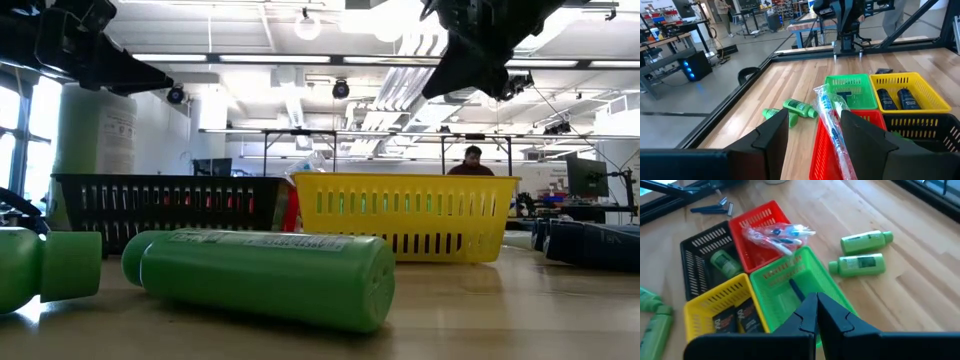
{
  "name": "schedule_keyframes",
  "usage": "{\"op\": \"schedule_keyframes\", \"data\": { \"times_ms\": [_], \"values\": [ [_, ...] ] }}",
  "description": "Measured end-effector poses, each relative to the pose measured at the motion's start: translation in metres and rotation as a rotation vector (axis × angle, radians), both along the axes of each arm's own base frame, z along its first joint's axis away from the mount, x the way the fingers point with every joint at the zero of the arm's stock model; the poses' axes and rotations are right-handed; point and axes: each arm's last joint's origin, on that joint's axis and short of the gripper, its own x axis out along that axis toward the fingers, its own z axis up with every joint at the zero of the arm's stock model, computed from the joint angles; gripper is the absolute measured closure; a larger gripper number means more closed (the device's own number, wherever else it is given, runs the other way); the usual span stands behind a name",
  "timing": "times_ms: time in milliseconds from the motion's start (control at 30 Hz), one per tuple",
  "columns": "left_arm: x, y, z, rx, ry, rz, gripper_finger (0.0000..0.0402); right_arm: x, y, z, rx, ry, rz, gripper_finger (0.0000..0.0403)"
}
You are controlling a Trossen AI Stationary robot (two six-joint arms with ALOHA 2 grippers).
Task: Pick & Place Travel size toiletries
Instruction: Put the dark blue shaving cream into the yellow bin
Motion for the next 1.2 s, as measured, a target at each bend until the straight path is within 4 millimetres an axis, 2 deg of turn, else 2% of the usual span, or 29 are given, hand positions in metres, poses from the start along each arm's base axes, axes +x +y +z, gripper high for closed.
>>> {"op": "schedule_keyframes", "data": {
  "times_ms": [200,467,600,767,900,1067,1200],
  "values": [
    [0.0,0.0,0.0,0.0,0.0,0.001,0.0226,-0.005,0.008,-0.002,0.097,0.05,-0.029,0.04],
    [0.0,0.0,0.0,0.0,0.0,0.002,0.0226,0.003,0.024,0.027,0.146,0.13,0.017,0.04],
    [0.0,0.0,0.0,-0.001,-0.001,0.002,0.0226,0.008,0.03,0.03,0.183,0.243,0.004,0.04],
    [0.0,0.0,0.0,-0.002,-0.001,0.002,0.0226,0.014,0.037,0.018,0.291,0.438,-0.035,0.04],
    [0.0,0.0,0.0,-0.051,-0.013,0.006,0.0226,0.018,0.046,0.003,0.356,0.589,-0.002,0.04],
    [0.0,0.0,0.0,-0.05,-0.013,0.005,0.0226,0.023,0.056,-0.01,0.424,0.686,0.054,0.04],
    [0.0,0.0,0.0,-0.049,-0.006,0.005,0.0226,0.023,0.063,-0.014,0.404,0.707,0.075,0.04]
  ]
}}
